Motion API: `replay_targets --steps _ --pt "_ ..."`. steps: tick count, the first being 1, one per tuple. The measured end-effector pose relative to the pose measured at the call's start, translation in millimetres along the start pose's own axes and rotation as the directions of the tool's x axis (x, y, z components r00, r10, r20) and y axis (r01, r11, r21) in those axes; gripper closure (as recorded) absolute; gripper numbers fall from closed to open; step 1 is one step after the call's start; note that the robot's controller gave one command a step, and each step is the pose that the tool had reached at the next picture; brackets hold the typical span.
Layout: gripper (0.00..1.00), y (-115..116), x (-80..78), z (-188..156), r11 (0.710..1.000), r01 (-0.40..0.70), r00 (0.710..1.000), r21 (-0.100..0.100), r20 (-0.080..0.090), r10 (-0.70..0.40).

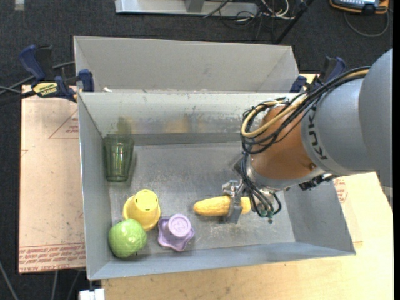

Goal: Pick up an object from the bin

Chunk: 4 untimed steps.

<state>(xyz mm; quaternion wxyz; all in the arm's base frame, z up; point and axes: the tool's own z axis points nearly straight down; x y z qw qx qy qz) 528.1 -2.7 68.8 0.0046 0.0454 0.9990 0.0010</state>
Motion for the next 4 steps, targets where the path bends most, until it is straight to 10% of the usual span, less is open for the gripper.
replay_targets --steps 4 --pt "1.0 0.5 1.0 -78.6 1.0 0.001 1.0 -0.001 -0.007 -0.001"
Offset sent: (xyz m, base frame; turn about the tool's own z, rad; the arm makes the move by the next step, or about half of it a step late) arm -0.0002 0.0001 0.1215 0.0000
